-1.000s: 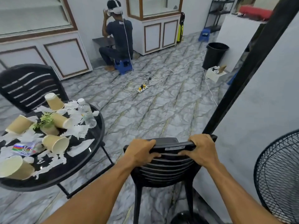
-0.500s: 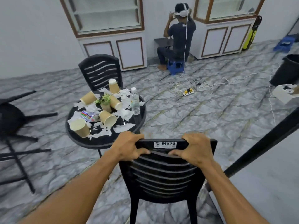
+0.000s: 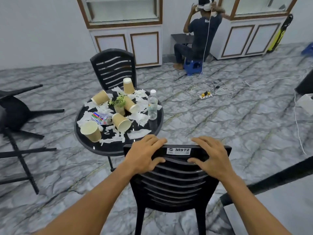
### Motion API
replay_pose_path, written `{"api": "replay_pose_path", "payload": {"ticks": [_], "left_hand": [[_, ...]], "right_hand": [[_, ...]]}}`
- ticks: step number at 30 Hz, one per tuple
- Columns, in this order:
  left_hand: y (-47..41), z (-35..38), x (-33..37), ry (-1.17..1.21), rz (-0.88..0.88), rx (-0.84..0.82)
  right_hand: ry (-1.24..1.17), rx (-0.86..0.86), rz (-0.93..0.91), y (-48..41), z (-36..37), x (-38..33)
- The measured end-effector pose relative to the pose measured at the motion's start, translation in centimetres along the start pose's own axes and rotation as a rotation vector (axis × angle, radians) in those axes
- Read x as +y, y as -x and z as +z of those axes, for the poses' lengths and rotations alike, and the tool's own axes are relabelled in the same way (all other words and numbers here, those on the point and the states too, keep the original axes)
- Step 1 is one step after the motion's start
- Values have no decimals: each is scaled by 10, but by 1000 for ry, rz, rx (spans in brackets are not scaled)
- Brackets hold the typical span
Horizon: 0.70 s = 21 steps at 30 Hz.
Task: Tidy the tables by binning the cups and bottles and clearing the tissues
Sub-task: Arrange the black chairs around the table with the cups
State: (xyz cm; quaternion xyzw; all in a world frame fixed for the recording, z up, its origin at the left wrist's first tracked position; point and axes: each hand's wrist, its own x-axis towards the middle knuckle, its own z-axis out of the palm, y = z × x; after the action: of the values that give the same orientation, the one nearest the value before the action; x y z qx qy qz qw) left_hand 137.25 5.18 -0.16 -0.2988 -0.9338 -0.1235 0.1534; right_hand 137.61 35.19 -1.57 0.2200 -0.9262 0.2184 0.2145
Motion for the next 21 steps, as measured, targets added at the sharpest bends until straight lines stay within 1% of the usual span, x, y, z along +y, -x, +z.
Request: {"api": "replay_pose_path", "payload": {"ticks": [2, 5, 8, 11, 17, 19, 21], "left_hand": [[3, 4, -8, -9, 80, 39], [7, 6, -13, -10, 146, 30], [-1, -2, -13, -20, 125, 8], [0, -11, -16, -13, 104, 32], [60, -31, -28, 8, 56, 96], [74, -41, -36, 45, 31, 96], [80, -53, -44, 25, 17, 100]], "right_hand": [[25, 54, -45, 10, 1, 3], [94, 102, -64, 16, 4, 3], [113, 75, -32, 8, 4, 2], [78, 40, -33, -3, 2, -3], [2, 52, -191, -9, 9, -53], [-14, 56, -222, -16, 12, -67], [-41, 61, -230, -25, 16, -77]]}}
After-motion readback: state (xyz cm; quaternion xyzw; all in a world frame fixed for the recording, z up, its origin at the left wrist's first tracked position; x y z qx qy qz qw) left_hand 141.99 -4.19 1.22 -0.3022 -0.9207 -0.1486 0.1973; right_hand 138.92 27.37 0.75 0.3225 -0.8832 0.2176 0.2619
